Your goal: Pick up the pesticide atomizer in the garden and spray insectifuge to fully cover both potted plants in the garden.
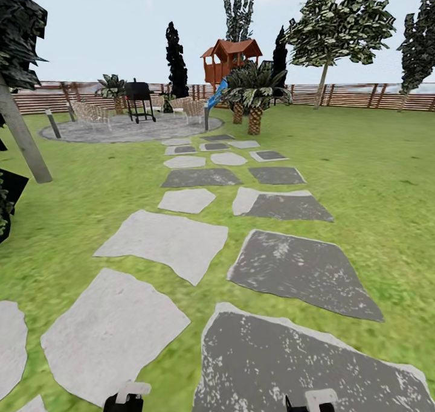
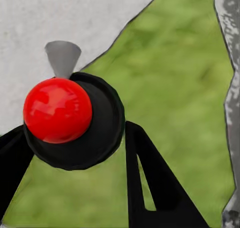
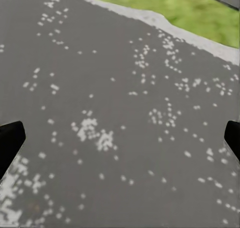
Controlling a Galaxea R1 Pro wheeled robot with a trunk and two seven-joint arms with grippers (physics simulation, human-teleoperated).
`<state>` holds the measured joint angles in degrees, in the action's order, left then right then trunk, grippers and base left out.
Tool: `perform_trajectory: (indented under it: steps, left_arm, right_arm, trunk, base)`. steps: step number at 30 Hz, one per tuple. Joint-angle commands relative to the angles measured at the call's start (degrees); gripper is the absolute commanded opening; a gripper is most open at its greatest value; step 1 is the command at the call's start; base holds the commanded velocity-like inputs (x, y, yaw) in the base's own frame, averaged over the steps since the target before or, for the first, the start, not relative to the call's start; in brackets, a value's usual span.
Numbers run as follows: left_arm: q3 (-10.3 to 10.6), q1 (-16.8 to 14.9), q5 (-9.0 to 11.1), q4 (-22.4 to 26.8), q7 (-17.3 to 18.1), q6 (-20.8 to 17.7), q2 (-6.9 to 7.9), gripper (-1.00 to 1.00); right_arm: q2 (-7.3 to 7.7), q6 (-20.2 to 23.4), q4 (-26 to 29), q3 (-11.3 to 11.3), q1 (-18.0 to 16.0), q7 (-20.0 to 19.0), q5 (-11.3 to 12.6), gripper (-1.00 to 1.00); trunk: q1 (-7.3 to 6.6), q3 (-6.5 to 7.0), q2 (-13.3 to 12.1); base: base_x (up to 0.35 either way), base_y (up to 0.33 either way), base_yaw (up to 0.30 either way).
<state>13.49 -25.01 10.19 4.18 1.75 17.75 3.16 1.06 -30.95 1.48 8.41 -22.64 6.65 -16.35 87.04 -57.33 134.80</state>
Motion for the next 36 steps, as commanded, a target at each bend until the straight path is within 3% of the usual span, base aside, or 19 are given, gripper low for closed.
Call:
perform_trajectory:
  steps: [1, 36]
  left_arm:
    - [0.40, -0.03, 0.57, -0.05, 0.18, 0.18, -0.02, -1.00]
    - [0.40, -0.03, 0.88, -0.05, 0.18, 0.19, 0.35, -1.00]
  right_arm:
    - [0.00, -0.17, -0.07, 0.40, -0.04, 0.27, -0.61, 1.00]
    - [0.00, -0.17, -0.07, 0.38, -0.04, 0.25, -0.61, 1.00]
  trunk:
    - [0.02, -0.05, 0.02]
    - [0.02, -0.05, 0.02]
  base:
    - [0.338, 0.000, 0.000]
    - [0.338, 0.000, 0.000]
